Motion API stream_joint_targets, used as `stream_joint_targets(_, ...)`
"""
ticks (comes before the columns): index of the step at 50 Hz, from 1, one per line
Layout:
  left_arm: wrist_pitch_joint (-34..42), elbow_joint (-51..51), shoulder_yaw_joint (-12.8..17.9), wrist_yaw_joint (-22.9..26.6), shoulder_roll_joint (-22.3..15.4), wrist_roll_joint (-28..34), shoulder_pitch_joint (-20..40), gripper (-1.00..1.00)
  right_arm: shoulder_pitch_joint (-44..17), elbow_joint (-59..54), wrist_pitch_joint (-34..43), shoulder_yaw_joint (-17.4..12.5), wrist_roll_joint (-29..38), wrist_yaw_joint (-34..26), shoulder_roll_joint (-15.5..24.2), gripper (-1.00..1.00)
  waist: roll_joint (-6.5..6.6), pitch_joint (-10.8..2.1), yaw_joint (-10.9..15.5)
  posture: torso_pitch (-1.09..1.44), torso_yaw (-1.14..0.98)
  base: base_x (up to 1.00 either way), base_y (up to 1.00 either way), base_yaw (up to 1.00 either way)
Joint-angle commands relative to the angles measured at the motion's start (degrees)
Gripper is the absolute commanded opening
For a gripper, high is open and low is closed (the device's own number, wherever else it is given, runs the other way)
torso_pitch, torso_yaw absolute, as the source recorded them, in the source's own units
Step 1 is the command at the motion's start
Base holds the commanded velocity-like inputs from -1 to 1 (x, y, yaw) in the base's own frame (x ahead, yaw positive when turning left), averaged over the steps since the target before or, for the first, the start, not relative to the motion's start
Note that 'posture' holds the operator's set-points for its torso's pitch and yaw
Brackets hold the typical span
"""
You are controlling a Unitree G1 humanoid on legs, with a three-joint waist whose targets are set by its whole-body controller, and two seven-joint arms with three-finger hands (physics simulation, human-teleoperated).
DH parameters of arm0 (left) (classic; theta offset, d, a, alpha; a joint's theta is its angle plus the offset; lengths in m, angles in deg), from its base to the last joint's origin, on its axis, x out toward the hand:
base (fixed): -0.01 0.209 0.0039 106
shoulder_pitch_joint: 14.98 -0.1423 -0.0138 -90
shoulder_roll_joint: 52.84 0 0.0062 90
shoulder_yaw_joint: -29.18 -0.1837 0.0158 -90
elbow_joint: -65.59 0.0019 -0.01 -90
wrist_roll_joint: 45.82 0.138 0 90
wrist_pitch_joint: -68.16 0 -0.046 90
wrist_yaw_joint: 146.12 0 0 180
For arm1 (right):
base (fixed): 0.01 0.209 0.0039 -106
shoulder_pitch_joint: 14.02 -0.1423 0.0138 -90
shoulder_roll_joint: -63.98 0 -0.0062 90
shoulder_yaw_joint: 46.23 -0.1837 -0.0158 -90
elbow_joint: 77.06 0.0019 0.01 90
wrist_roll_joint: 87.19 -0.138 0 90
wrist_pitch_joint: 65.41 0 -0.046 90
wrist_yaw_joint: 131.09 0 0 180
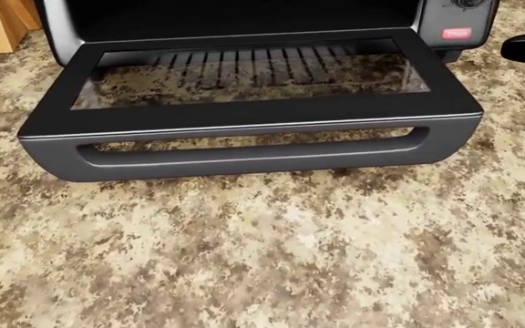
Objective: Close the toaster oven door.
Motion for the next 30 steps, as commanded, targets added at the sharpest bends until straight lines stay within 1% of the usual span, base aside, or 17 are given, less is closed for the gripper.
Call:
stream_joint_targets(1,-1.7,-1.4,1.0,-0.1,-1.2,-0.1,0.9,1.0,-2.4,0.2,-4.4,-0.2,1.5,0.3,1.3,1.0,-0.05,-1.5,0.0,0.0,0.0,0.0,0.0,0.0)
stream_joint_targets(7,-1.6,-1.4,1.1,-0.3,-1.5,-0.5,0.9,1.0,-4.1,-8.3,-10.6,1.0,4.5,0.2,1.1,1.0,0.16,-1.41,-0.2,0.0,0.0,0.0,0.0,0.0)
stream_joint_targets(12,-1.6,-1.4,1.1,-0.3,-1.5,-0.6,0.9,1.0,-8.0,-18.4,-16.9,2.4,7.3,0.7,1.3,1.0,0.3,-1.38,-0.3,0.0,0.0,0.0,0.0,0.0)
stream_joint_targets(17,-1.7,-1.4,1.1,-0.3,-1.5,-0.5,0.8,1.0,-10.4,-24.2,-20.4,3.7,9.5,0.9,0.8,1.0,0.46,-1.29,-0.4,0.0,0.0,0.0,0.0,0.0)
stream_joint_targets(21,-1.7,-1.4,1.2,-0.3,-1.5,-0.6,0.8,1.0,-10.9,-26.2,-22.2,4.5,11.3,0.2,0.1,1.0,0.5,-1.26,-0.4,0.0,0.0,0.0,0.0,0.0)
stream_joint_targets(30,-1.6,-1.5,1.5,-0.2,-1.7,-0.7,0.6,1.0,-11.3,-26.6,-22.9,5.1,13.6,-1.6,-1.5,1.0,0.52,-1.26,-0.3,0.0,0.0,0.0,0.0,0.0)
